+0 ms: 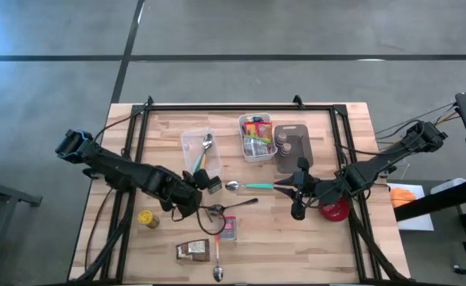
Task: Pick & Place Food Item
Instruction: Put the silver spoon into the transparent bin
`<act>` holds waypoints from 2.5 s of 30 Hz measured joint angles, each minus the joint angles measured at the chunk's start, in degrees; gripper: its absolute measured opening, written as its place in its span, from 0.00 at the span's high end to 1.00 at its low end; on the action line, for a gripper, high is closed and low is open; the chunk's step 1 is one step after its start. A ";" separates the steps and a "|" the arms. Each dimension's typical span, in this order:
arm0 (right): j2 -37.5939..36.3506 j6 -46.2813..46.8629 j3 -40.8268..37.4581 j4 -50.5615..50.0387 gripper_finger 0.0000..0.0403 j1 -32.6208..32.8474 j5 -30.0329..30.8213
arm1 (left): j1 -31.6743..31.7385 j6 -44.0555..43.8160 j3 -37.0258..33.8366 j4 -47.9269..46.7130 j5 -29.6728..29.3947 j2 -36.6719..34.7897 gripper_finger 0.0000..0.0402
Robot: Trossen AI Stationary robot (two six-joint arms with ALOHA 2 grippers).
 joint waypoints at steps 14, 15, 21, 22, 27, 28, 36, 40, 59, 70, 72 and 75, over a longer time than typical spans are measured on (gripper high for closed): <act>0.00 0.00 0.00 0.00 0.83 0.00 0.02 | 3.17 1.14 0.00 -3.59 -4.96 0.00 1.00; 0.00 0.00 0.00 0.00 0.83 0.00 0.02 | 3.19 2.46 0.00 -4.28 -6.09 0.00 1.00; 0.00 0.00 0.00 0.01 0.83 0.00 0.02 | 4.55 7.11 0.00 -9.64 -11.92 0.00 1.00; 0.00 0.00 0.00 -0.01 0.83 0.00 0.02 | 5.20 8.11 0.00 -10.85 -12.09 0.00 1.00; 0.00 0.00 0.00 0.01 0.83 0.00 0.04 | 10.06 16.95 0.00 -12.78 -9.73 0.00 1.00; 0.00 0.00 0.00 0.01 0.83 0.00 0.04 | 11.35 19.21 0.02 -12.76 -8.68 0.00 1.00; 0.00 0.00 0.00 0.00 0.83 0.00 0.04 | 21.98 34.85 0.13 -12.11 0.79 -0.04 1.00; 0.00 0.00 0.00 0.00 0.83 0.00 0.07 | 25.29 43.87 1.52 -10.92 1.26 -0.07 1.00; 0.00 -0.02 0.00 0.01 0.83 0.02 0.09 | 39.95 76.50 3.31 -5.52 10.14 -0.04 1.00; 0.02 0.00 0.00 -0.01 0.83 0.02 0.09 | 40.01 78.91 -1.80 3.31 10.29 0.09 1.00; 0.02 -0.01 0.00 0.01 0.83 0.01 0.09 | 40.01 80.12 -2.01 5.17 10.25 0.11 1.00; 0.01 0.00 -0.02 0.01 0.83 0.01 0.09 | 40.04 82.97 -2.32 8.38 10.26 0.11 1.00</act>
